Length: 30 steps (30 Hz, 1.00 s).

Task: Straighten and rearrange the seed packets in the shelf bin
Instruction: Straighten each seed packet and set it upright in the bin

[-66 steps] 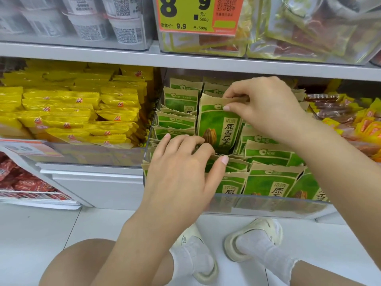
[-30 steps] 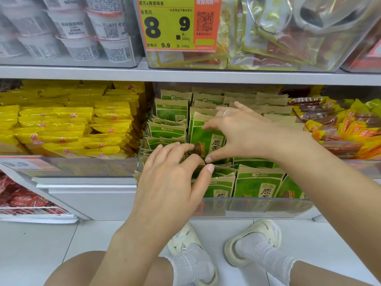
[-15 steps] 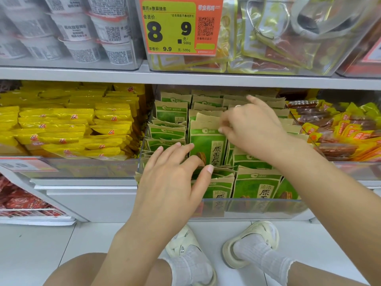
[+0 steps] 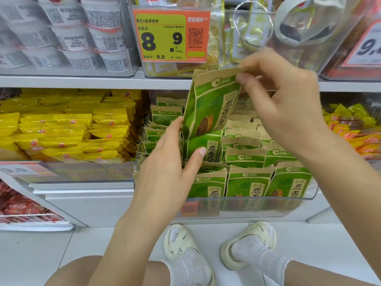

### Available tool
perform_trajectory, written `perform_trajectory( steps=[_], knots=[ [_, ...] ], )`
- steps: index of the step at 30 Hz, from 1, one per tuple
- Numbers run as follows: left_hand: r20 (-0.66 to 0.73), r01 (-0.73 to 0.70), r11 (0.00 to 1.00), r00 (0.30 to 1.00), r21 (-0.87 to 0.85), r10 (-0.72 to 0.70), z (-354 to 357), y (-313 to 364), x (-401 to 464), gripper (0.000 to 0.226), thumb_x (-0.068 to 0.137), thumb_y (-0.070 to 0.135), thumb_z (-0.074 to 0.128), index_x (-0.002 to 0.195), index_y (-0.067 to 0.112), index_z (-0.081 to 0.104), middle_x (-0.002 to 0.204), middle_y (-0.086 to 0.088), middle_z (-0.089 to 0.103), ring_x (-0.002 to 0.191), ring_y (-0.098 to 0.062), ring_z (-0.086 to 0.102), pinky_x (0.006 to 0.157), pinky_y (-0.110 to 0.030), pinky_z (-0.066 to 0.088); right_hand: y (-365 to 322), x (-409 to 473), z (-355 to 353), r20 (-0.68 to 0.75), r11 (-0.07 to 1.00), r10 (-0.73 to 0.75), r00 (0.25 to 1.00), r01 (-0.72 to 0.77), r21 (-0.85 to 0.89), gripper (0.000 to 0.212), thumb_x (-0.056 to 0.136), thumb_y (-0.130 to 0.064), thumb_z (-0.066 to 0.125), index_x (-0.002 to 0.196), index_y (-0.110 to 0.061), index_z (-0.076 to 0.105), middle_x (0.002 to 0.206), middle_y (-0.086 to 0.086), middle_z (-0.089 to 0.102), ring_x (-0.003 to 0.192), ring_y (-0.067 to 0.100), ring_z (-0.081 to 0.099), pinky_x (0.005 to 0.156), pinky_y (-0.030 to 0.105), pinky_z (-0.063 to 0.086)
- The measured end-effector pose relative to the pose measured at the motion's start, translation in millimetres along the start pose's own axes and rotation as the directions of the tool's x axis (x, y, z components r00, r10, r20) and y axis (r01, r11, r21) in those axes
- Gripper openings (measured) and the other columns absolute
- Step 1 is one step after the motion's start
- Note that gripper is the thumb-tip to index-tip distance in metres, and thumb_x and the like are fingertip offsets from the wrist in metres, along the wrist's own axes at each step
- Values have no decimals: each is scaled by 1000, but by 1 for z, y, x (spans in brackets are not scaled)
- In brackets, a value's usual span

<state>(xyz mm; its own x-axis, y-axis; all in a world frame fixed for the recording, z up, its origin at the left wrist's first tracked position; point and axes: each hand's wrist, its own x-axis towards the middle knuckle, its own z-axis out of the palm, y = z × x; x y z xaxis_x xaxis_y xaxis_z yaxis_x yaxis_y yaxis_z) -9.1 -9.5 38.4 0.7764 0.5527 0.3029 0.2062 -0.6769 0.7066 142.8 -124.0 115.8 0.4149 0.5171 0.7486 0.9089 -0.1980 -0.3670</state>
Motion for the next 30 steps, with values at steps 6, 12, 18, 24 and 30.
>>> perform_trajectory(
  steps=[6, 12, 18, 24, 30],
  knots=[
    [-162, -71, 930, 987, -362, 13, -14, 21, -9, 20, 90, 38, 63, 108, 34, 55, 94, 23, 68, 88, 1, 64, 73, -17, 49, -28, 1, -23, -8, 969, -11, 1000, 13, 248, 6, 93, -15, 59, 97, -12, 61, 85, -10, 65, 80, 12, 65, 75, 29, 55],
    [122, 98, 696, 992, -711, -14, -14, 32, -49, 29, 85, 31, 60, 112, 23, 65, 105, 7, 75, 99, -11, 70, 80, -25, 57, -38, -28, -29, 270, 673, 410, 871, -488, 556, 7, 87, -12, 68, 92, -17, 66, 66, -6, 72, 64, 1, 65, 61, 17, 52],
    [292, 320, 579, 946, -750, -144, 17, 16, -97, 27, 93, 33, 60, 113, 16, 66, 107, -3, 75, 105, -22, 70, 85, -33, 58, -40, -103, -16, 504, 343, 596, 626, -765, 545, 11, 87, -21, 63, 90, -13, 70, 76, -3, 74, 68, 6, 67, 63, 19, 53],
    [314, 388, 545, 922, -744, -229, 27, 11, -125, 28, 94, 30, 55, 113, 15, 68, 109, -7, 74, 107, -29, 69, 91, -46, 56, -56, -154, -11, 567, 124, 634, 526, -793, 597, 30, 74, -30, 65, 97, -12, 71, 83, 3, 74, 71, 11, 68, 61, 20, 53],
    [360, 478, 428, 873, -767, -330, 33, 10, -141, 26, 89, 37, 62, 100, 19, 77, 106, -13, 74, 105, -34, 69, 89, -47, 56, -68, -188, -14, 620, -4, 640, 453, -806, 592, 32, 74, -29, 69, 103, -16, 71, 92, 6, 75, 77, 14, 70, 63, 22, 54]
  ],
)
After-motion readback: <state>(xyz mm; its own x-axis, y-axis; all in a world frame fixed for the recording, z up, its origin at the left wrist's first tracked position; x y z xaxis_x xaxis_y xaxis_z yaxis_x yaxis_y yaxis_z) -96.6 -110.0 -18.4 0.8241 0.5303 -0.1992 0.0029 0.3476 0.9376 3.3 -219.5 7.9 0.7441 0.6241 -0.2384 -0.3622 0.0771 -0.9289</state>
